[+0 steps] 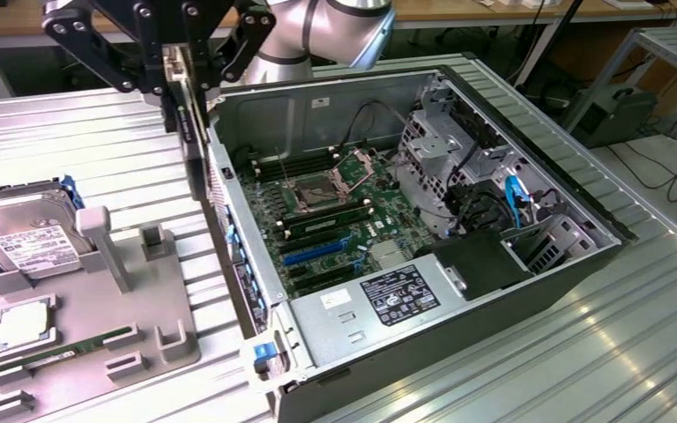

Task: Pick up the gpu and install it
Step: 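Pick up the gpu and move the gpu toward the slot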

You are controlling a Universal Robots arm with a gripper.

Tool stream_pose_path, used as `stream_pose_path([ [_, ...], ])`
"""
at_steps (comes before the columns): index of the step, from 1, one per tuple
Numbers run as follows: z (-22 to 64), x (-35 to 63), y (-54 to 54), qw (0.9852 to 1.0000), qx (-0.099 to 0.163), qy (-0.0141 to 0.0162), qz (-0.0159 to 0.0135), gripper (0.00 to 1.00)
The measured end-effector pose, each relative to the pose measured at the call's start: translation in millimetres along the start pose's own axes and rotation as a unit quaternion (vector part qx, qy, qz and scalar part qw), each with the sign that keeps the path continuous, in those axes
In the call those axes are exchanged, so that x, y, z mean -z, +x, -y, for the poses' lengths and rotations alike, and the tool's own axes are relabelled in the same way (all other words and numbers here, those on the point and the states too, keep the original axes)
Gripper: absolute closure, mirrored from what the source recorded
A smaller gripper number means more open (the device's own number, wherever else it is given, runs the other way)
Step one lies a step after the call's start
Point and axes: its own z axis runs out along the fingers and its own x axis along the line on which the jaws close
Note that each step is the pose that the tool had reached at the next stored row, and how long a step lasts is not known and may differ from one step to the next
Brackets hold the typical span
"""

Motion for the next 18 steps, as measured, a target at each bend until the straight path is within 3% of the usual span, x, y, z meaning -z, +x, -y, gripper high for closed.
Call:
stream_pose_path([
  [18, -2.3, -1.1, -68.6, 1.0, 0.0, -0.0001, 0.0001, 0.72],
])
